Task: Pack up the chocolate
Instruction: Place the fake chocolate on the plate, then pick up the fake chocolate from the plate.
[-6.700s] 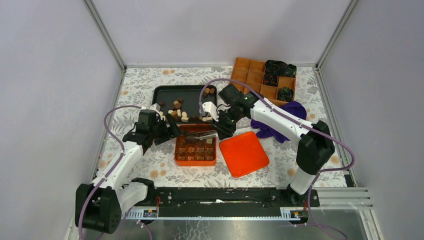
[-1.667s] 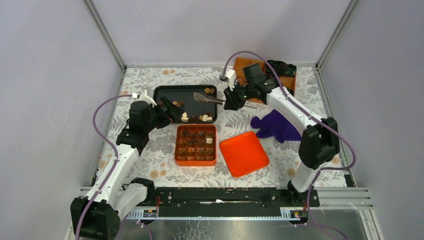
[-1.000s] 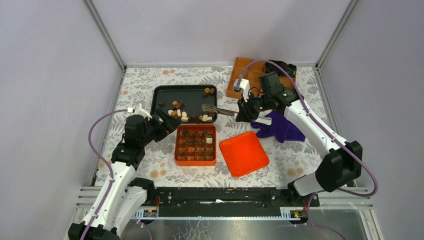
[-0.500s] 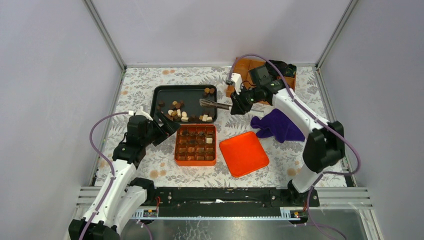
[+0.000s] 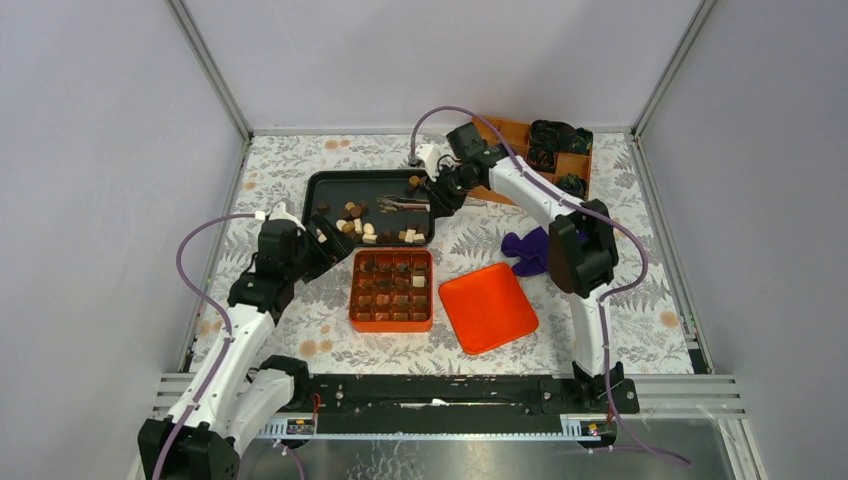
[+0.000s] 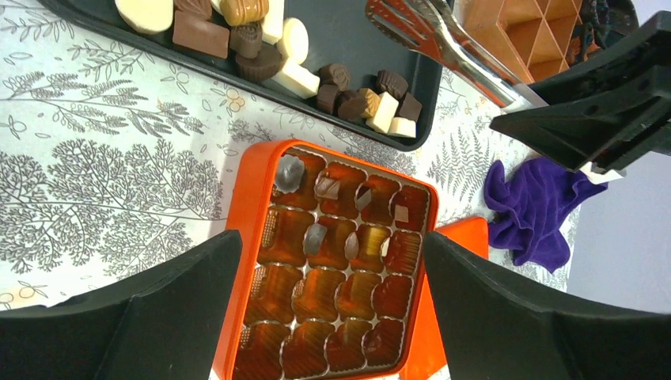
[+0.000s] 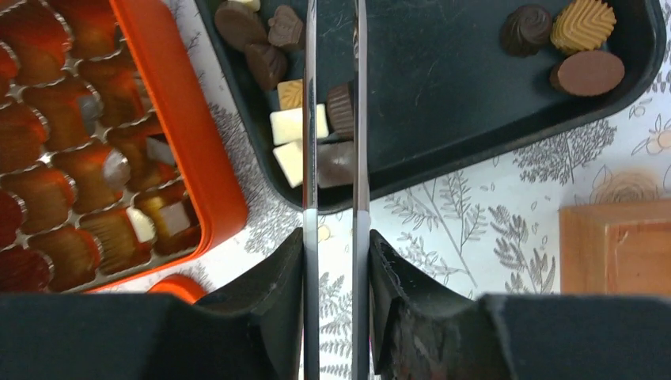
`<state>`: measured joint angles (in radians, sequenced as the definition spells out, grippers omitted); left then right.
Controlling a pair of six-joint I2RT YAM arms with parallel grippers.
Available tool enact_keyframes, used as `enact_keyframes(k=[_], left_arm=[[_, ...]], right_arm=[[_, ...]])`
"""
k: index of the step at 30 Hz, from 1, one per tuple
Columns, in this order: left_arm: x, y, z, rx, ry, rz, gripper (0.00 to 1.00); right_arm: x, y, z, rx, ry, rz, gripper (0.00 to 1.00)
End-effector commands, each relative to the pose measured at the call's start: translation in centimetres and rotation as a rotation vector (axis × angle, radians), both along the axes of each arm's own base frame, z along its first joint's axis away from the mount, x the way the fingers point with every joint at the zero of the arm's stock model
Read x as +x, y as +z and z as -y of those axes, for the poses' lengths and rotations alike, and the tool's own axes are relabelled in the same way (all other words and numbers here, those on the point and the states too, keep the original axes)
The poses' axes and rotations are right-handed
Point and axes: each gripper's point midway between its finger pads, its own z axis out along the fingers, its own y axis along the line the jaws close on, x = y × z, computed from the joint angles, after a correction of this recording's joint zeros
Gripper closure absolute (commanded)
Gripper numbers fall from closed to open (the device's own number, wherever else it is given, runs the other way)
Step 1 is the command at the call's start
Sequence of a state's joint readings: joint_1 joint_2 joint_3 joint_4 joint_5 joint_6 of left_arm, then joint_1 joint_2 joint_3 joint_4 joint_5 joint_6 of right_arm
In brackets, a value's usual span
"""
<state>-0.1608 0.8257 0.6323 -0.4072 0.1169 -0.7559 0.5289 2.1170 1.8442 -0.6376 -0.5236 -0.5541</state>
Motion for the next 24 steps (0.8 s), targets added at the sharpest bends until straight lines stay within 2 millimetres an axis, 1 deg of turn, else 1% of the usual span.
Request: enact_keyframes(k=[1, 4, 8, 13, 24], left_arm=[[2.0, 1.7, -0.8, 0.053, 0.016, 0.087, 0.08], [2.2, 1.0, -0.8, 0.048, 0.024, 0.083, 0.08], [2.3, 0.6, -0.8, 0.033, 0.037, 0.092, 0.08], [2.3, 0.4, -0.9, 0.047, 0.034, 0.08, 0.07], [2.0, 0.5, -0.9, 0.03, 0.048, 0.074, 0.08]], right_arm=[[1.8, 0.6, -2.0, 0.009, 0.041, 0.076, 0.62], [2.4, -0.1, -2.3, -0.002, 0.045, 0.081, 0.59], [3.3, -0.7, -2.8, -0.011, 0.05, 0.09, 0.53], [3.8, -1.4, -3.9, -0.016, 0.069, 0.098, 0.48], [4.9, -2.8, -5.1, -0.018, 0.092, 0.125, 0.47]])
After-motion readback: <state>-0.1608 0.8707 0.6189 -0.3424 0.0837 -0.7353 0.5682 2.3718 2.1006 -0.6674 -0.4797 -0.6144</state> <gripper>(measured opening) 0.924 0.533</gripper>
